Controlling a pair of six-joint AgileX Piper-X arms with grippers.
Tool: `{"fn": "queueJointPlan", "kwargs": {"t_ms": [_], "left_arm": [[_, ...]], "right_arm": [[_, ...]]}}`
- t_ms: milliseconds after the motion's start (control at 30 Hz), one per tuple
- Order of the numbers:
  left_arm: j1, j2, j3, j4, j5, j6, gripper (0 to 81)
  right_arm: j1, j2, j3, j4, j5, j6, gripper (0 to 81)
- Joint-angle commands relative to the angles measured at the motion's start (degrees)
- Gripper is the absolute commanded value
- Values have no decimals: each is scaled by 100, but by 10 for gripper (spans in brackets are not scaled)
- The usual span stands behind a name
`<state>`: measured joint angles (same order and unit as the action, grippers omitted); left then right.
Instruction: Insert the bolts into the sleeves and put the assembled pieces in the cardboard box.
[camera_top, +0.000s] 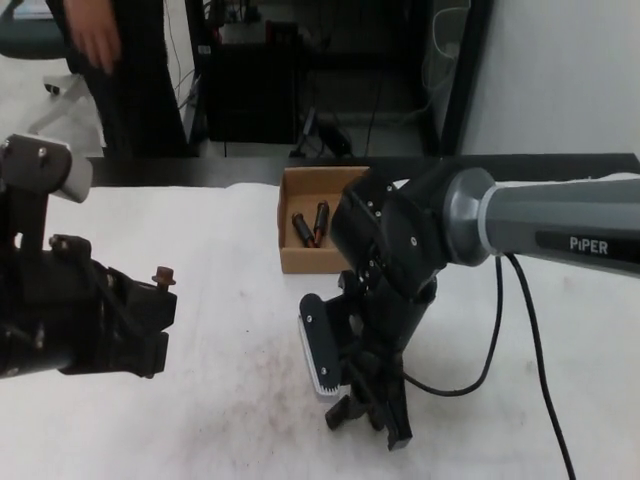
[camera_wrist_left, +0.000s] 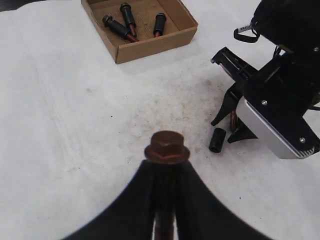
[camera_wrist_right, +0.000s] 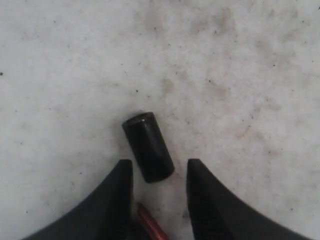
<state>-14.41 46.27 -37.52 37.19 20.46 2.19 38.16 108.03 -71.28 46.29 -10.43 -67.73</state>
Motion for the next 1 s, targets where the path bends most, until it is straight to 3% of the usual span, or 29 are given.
{"fn": "queueJointPlan", "kwargs": {"t_ms": [0,967], "left_arm": [[17,-51,0,-118,25,38,3],[17,-51,0,-210,25,14,3]], "right_arm": [[-14,13,-27,-18,-218,-48,342],[213,283,-32,-52,-232,-48,342]]}}
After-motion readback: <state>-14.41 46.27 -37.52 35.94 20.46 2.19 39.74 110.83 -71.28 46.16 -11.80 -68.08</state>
